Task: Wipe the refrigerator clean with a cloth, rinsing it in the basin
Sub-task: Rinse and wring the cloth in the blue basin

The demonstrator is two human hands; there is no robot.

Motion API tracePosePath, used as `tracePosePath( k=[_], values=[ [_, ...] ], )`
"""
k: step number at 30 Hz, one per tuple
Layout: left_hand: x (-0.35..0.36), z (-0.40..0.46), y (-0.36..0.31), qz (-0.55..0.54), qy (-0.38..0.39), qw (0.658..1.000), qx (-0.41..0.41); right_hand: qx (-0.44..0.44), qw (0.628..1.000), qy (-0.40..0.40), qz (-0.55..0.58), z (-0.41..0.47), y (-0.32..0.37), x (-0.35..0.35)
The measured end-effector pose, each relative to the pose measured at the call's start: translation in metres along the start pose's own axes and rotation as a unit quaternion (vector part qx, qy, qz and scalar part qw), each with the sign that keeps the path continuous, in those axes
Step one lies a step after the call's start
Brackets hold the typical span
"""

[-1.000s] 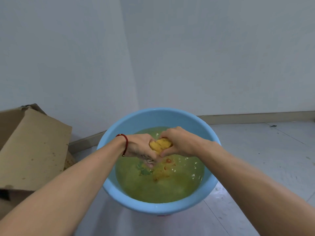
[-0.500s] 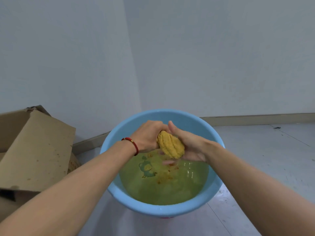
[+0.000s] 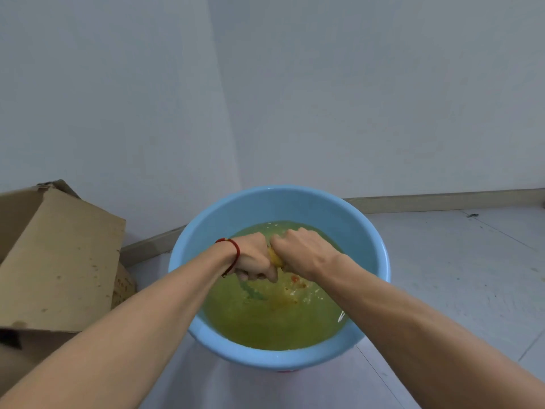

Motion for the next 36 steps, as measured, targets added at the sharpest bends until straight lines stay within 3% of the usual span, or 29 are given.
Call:
tracePosePath(
  k=[3, 5, 7, 9, 11, 15, 17, 18, 19, 20, 22, 24, 26, 28, 31, 33, 36],
  values=[
    [0.004, -0.004, 0.004, -0.104, 0.05, 0.993, -0.017, 0.007, 1.0, -0.025, 0.001, 0.002, -0.002, -0.005],
    [-0.009, -0.006, -0.001, -0.042, 0.007, 0.999, -0.001, 0.031, 0.995, 0.016, 0.091, 0.0, -0.012, 0.001],
    [-0.032, -0.011, -0.013, 0.108, -0.094, 0.988, 0.053, 0.066, 0.952, 0.079, 0.289, -0.01, -0.022, 0.01],
    [-0.05, -0.021, -0.029, 0.231, -0.208, 0.939, 0.144, 0.101, 0.819, 0.103, 0.555, -0.019, -0.029, 0.013],
    [-0.059, -0.043, -0.045, 0.247, -0.296, 0.882, 0.269, 0.134, 0.688, 0.115, 0.704, -0.024, -0.031, 0.02],
    [-0.063, -0.098, -0.074, 0.242, -0.386, 0.767, 0.452, 0.094, 0.472, 0.194, 0.855, -0.024, 0.017, 0.034],
    [-0.06, -0.116, -0.082, 0.285, -0.404, 0.718, 0.49, -0.006, 0.407, 0.235, 0.883, -0.028, 0.047, 0.02],
    [-0.06, -0.119, -0.082, 0.315, -0.408, 0.699, 0.496, -0.029, 0.423, 0.238, 0.874, -0.029, 0.053, 0.014],
    [-0.061, -0.12, -0.079, 0.349, -0.415, 0.683, 0.489, -0.022, 0.476, 0.223, 0.851, -0.027, 0.051, 0.014],
    [-0.061, -0.117, -0.077, 0.387, -0.416, 0.674, 0.473, 0.006, 0.541, 0.205, 0.815, -0.023, 0.045, 0.02],
    [-0.059, -0.102, -0.074, 0.462, -0.392, 0.69, 0.397, 0.071, 0.705, 0.153, 0.688, -0.011, 0.021, 0.028],
    [-0.052, -0.076, -0.068, 0.51, -0.333, 0.752, 0.253, 0.097, 0.839, 0.087, 0.529, 0.001, 0.001, 0.025],
    [-0.046, -0.059, -0.058, 0.454, -0.27, 0.838, 0.137, 0.096, 0.923, 0.032, 0.37, 0.005, -0.01, 0.016],
    [-0.037, -0.046, -0.049, 0.349, -0.237, 0.901, 0.098, 0.078, 0.971, 0.004, 0.224, 0.002, -0.014, 0.009],
    [-0.027, -0.035, -0.031, 0.171, -0.198, 0.963, 0.066, 0.03, 0.997, -0.037, 0.058, -0.002, -0.012, -0.004],
    [-0.018, -0.034, -0.018, 0.014, -0.187, 0.981, 0.044, 0.001, 0.998, -0.062, -0.015, -0.002, -0.008, -0.01],
    [0.004, -0.038, -0.003, -0.207, -0.161, 0.965, 0.009, -0.061, 0.989, -0.103, -0.085, -0.002, -0.002, -0.013]
  ],
)
Point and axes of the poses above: each hand's wrist, its own z-axis towards the middle knuckle, its own x-axis out of the palm, y = z × x, the point moved 10 cm from there along z, towards the middle knuckle, and after that the axes turned 3 degrees about -x, right-handed, at the moved point
